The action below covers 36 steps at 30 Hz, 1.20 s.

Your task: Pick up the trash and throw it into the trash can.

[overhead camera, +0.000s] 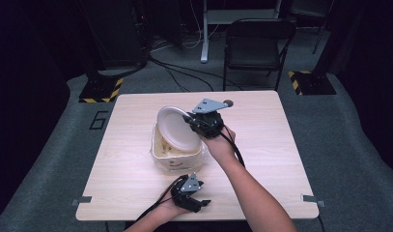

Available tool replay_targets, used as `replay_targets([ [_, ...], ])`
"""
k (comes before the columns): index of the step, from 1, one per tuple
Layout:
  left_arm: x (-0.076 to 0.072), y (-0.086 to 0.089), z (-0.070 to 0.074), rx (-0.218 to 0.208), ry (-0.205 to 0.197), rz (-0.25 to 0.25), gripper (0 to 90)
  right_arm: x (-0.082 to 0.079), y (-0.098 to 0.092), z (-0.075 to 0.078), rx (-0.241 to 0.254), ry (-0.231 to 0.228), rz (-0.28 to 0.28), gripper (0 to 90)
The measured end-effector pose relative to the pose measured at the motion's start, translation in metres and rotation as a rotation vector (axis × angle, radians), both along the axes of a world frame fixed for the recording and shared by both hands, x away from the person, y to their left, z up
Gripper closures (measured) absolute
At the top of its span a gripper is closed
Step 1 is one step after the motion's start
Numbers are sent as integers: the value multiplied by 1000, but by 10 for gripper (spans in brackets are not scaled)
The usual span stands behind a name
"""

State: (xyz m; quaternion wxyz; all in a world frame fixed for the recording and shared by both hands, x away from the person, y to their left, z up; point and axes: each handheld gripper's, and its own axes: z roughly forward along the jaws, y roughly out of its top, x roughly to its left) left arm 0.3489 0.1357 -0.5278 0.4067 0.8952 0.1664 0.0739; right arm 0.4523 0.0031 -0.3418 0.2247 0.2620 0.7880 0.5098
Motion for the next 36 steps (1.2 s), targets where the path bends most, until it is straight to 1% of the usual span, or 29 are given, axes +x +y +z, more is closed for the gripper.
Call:
replay_targets([
  [4,0,0,0,-5,1,-2,279,1,2,-6,-3,11,1,828],
  [9,0,0,0,-5,1,-2,279,1,5,-11,-15,12,5,827],
  [13,0,0,0,-8,3,0,279,1,8,-21,-45,15,13,826],
  [15,0,0,0,-8,3,0,279,1,9,-23,-49,18,14,826],
  [16,0,0,0,-8,3,0,279,2,11,-27,-56,34,21,821],
  [18,0,0,0,-8,3,0,279,1,12,-29,-51,48,26,818],
  [22,0,0,-1,-9,3,0,279,1,12,-31,-48,50,32,798],
  [25,0,0,-1,-9,3,-1,279,0,12,-32,-36,62,39,755],
  [27,0,0,-1,-9,4,-1,279,0,11,-33,-42,56,40,756],
  [32,0,-1,-1,-9,3,4,279,-2,10,-34,-40,61,40,751],
  [34,1,-1,-1,-16,3,4,279,-2,8,-33,-40,52,44,735],
  [36,1,-2,-1,-8,2,5,278,-4,6,-32,-35,51,42,717],
])
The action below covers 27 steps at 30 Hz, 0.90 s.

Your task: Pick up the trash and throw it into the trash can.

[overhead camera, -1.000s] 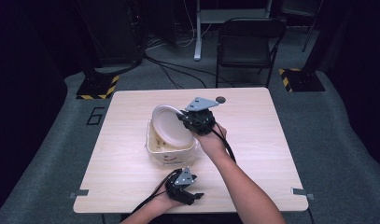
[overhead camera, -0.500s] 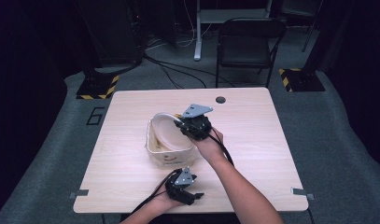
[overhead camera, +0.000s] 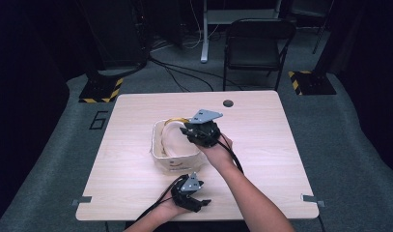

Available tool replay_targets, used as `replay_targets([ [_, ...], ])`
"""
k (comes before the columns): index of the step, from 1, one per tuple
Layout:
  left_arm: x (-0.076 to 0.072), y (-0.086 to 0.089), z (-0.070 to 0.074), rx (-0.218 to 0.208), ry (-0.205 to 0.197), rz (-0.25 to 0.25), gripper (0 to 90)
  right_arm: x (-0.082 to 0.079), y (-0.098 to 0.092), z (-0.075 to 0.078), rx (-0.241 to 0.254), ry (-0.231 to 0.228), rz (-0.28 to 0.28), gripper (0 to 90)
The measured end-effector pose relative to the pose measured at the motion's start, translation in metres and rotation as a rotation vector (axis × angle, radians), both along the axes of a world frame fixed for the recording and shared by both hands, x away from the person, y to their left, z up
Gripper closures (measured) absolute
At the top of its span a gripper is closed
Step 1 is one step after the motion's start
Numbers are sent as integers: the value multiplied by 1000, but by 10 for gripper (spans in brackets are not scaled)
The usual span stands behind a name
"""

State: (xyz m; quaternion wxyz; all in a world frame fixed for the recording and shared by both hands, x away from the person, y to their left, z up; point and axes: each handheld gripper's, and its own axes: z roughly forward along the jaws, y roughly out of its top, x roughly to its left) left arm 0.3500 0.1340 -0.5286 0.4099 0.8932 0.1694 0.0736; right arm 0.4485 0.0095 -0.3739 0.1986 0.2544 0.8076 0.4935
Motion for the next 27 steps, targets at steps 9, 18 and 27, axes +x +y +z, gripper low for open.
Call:
replay_targets([
  [9,4,-6,0,1,-3,-24,275,-6,-16,6,15,-14,-20,659],
  [18,5,-12,0,-2,-1,-35,275,-12,-33,10,39,-20,-39,647],
  [27,6,-13,0,6,-2,-38,275,-18,-62,6,44,-32,-92,631],
])
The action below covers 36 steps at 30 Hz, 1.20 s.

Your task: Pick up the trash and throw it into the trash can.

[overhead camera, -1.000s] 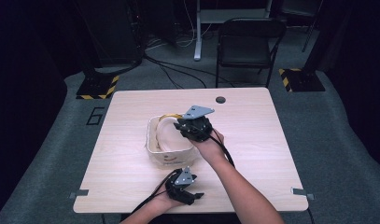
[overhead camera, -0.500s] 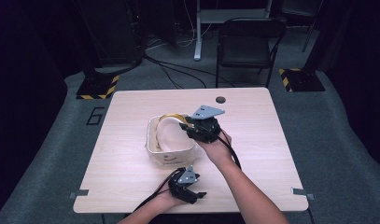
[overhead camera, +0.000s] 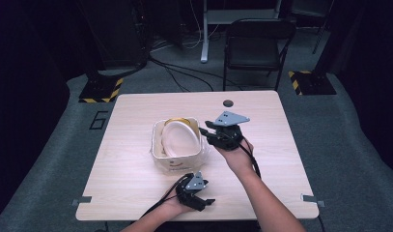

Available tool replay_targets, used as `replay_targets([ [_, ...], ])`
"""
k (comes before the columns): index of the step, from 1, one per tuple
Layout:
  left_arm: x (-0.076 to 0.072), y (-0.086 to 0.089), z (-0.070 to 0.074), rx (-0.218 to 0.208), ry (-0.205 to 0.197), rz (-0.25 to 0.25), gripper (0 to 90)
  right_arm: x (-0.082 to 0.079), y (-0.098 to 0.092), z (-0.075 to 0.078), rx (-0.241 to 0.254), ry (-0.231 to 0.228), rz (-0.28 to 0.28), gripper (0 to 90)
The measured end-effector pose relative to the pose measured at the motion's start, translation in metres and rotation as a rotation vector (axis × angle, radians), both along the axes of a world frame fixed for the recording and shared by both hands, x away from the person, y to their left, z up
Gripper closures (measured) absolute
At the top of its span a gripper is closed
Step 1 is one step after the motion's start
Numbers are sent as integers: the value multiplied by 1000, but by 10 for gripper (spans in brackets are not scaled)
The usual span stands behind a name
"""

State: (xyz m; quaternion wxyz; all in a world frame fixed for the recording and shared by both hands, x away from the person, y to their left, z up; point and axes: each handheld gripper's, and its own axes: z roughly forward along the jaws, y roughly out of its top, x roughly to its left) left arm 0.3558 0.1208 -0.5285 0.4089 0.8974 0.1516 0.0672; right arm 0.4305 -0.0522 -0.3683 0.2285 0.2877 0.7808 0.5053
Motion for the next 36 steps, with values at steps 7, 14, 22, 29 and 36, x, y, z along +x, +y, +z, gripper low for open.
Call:
replay_targets([
  [7,0,-5,0,6,-2,-10,275,-6,-22,-6,5,8,-42,620],
  [14,-1,-11,0,3,0,-20,275,-12,-42,-14,6,4,-85,613],
  [22,-1,-11,0,0,3,-25,275,-18,-63,-26,16,14,-130,605],
  [29,-1,-11,0,2,9,-27,275,-20,-77,-36,28,14,-160,578],
  [36,-1,-11,0,2,5,-26,275,-25,-90,-58,15,25,-188,553],
])
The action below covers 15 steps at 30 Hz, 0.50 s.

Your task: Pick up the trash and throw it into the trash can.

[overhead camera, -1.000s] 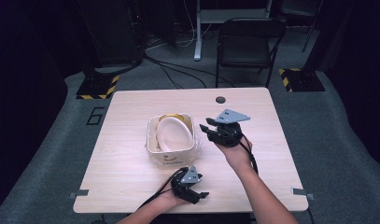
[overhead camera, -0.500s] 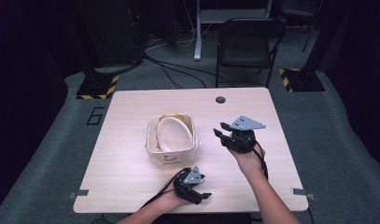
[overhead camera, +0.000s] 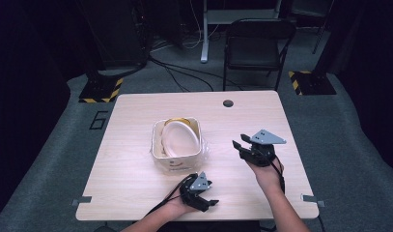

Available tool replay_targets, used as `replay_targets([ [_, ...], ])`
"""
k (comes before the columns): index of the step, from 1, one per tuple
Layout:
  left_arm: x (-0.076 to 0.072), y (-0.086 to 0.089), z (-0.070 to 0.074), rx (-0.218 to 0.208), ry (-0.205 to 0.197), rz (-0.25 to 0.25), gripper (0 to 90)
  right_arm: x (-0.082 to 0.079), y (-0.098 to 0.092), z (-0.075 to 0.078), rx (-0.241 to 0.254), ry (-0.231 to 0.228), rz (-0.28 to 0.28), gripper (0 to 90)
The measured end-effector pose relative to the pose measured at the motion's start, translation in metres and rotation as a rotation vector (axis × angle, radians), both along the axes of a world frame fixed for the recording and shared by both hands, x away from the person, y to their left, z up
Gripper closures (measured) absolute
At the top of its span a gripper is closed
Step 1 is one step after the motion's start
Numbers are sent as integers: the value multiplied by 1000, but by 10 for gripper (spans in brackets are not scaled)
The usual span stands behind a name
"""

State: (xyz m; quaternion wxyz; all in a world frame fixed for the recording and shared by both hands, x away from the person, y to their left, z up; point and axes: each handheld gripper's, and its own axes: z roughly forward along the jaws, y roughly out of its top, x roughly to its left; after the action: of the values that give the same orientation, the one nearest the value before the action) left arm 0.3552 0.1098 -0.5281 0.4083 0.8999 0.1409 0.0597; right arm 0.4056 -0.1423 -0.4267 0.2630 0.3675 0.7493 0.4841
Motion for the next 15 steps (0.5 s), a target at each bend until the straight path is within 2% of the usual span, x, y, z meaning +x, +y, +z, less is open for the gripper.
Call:
replay_targets([
  [7,0,0,0,2,1,0,275,-4,-9,-20,-29,27,-24,543],
  [15,0,0,0,2,0,-1,275,-5,-12,-31,-59,34,-36,534],
])
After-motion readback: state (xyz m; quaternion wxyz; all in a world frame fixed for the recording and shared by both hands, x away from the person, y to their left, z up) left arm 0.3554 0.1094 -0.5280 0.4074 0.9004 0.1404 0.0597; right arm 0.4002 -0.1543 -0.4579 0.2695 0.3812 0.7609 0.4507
